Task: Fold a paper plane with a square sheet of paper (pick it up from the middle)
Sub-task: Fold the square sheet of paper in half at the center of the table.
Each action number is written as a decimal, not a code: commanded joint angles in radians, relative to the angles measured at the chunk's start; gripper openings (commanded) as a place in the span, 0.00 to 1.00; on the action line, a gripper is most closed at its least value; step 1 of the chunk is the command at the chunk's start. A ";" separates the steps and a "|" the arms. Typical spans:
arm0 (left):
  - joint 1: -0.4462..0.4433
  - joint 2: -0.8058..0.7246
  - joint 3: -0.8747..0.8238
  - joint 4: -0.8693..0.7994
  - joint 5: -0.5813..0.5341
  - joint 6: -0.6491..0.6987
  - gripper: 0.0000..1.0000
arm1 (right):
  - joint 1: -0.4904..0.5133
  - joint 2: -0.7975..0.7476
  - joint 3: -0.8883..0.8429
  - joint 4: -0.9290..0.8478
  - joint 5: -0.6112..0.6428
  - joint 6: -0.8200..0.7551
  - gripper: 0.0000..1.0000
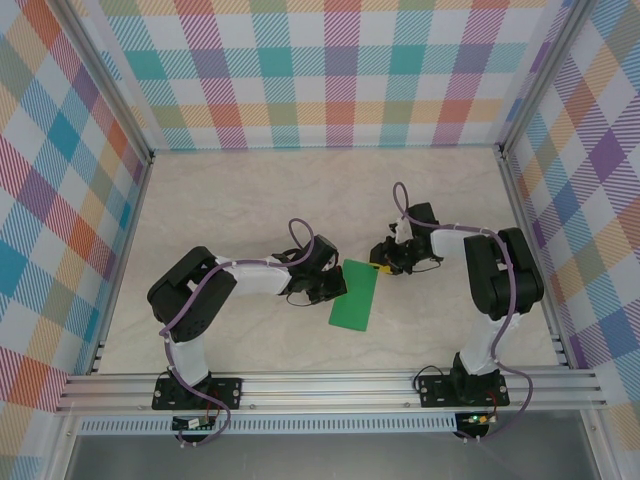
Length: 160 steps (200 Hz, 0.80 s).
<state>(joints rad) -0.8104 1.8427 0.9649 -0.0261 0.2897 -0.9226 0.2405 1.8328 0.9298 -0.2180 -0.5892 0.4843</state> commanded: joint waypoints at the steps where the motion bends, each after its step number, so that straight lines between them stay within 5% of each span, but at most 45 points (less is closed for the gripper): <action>1: -0.020 0.044 -0.045 -0.158 -0.042 0.019 0.00 | 0.005 0.023 -0.007 -0.027 0.018 -0.019 0.30; 55: -0.021 0.033 -0.044 -0.166 -0.049 0.019 0.00 | 0.006 -0.105 0.036 -0.080 -0.057 -0.003 0.31; 160: -0.021 0.026 -0.035 -0.186 -0.057 0.021 0.00 | 0.100 -0.315 -0.284 0.020 -0.140 0.081 0.34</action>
<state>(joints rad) -0.8116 1.8416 0.9657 -0.0311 0.2863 -0.9226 0.3016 1.5936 0.7025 -0.2199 -0.6983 0.5426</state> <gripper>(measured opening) 0.045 0.333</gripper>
